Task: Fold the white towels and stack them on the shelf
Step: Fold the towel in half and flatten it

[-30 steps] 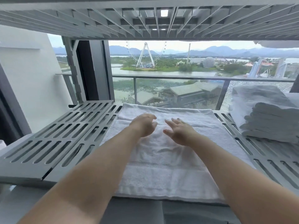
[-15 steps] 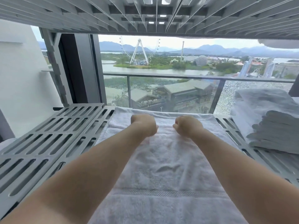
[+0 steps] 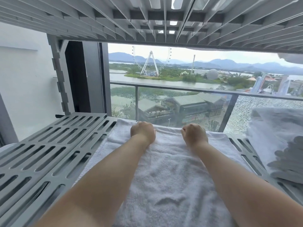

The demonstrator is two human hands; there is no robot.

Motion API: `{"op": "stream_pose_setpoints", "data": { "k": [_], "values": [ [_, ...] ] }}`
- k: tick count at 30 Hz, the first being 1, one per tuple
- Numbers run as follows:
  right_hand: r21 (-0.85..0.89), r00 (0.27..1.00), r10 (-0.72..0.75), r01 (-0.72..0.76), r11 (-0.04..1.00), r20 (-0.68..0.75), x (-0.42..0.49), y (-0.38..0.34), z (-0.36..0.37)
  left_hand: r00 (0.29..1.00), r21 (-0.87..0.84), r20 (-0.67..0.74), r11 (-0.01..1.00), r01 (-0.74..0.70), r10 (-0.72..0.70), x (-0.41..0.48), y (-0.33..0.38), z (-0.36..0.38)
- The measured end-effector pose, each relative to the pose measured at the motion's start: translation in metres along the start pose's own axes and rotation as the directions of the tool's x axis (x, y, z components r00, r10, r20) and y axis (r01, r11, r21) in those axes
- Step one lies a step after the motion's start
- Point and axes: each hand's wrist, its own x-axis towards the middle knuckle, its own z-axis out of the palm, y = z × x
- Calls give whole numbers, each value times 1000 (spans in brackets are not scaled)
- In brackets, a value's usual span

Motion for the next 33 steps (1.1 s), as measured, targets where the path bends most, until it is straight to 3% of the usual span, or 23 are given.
{"op": "stream_pose_setpoints", "data": {
  "k": [4,7,11,14,18,22,28,33],
  "values": [
    [68,998,25,-29,997,54,10,9,14,999,35,-41,999,15,-14,15,-4,5],
    [122,988,148,-151,981,30,18,15,22,1000,67,-22,998,1,0,30,-10,11],
    [22,960,201,-209,978,198,29,17,26,1000,126,-18,992,7,-5,39,-14,14],
    [14,946,207,-217,976,249,33,15,27,995,105,-102,994,27,-16,37,-16,14],
    [3,954,217,-222,975,209,31,18,18,980,31,-199,1000,3,4,30,-20,8],
    [-32,985,160,-159,987,58,14,19,-2,949,-22,-313,999,-33,25,17,-24,-3],
    [-40,994,98,-100,994,-43,-30,19,-29,942,-164,-334,982,-88,29,-20,-31,-19],
    [-15,998,55,-55,998,16,-66,18,-58,921,-196,-389,976,-91,8,-64,-37,-34]
  ]
}}
